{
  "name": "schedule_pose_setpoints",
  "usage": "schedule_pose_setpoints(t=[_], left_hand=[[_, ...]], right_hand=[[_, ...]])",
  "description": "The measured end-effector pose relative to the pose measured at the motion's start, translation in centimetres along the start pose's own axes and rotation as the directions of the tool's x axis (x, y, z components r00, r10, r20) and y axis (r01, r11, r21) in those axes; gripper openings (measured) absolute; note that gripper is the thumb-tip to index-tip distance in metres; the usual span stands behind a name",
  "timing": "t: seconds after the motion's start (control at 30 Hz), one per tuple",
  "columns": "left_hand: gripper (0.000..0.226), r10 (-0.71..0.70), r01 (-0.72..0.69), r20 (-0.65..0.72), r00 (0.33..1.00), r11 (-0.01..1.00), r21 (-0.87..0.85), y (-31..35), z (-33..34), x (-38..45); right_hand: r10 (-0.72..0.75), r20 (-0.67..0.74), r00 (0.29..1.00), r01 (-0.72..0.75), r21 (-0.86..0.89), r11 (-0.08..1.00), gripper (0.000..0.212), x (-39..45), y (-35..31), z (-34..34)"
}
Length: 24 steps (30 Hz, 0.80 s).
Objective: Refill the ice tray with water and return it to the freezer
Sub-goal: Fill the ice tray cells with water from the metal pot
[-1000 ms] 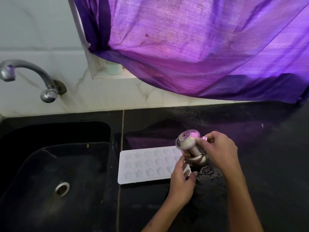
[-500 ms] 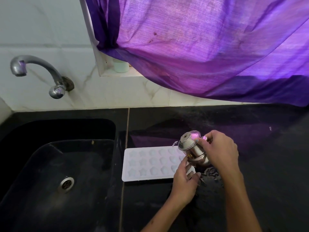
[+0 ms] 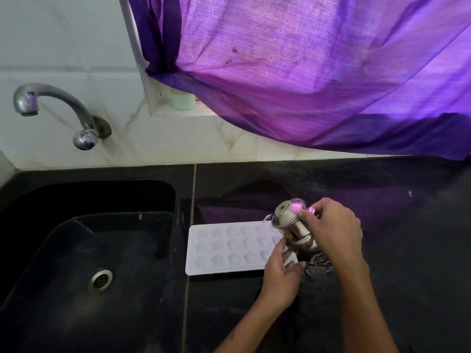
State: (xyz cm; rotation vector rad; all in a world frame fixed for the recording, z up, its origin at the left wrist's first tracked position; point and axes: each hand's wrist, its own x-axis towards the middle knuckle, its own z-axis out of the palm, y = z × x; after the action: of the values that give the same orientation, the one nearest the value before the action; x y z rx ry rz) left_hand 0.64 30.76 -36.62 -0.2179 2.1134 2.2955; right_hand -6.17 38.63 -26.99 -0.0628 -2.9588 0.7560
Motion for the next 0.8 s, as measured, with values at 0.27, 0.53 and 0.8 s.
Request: schedule_pose_setpoints(t=[0.27, 0.53, 0.8], left_hand=[[0.055, 0.005, -0.005, -0.020, 1.000, 1.000, 0.009, 0.0, 0.0, -0.3], [0.057, 0.058, -0.051, -0.135, 0.989, 0.997, 0.054, 0.4, -0.2, -0.6], [0.055, 0.035, -0.027, -0.169, 0.985, 0.999, 0.048, 0.4, -1.0, -0.7]], right_hand=[[0.016, -0.003, 1.000, -0.016, 0.065, 0.998, 0.027, -0.3, 0.7, 0.0], [-0.021, -0.041, 0.999, 0.030, 0.221, 0.975, 0.024, -0.7, 0.6, -0.7], [-0.067, -0.015, 0.998, 0.068, 0.098, 0.993, 0.024, -1.0, -1.4, 0.1]])
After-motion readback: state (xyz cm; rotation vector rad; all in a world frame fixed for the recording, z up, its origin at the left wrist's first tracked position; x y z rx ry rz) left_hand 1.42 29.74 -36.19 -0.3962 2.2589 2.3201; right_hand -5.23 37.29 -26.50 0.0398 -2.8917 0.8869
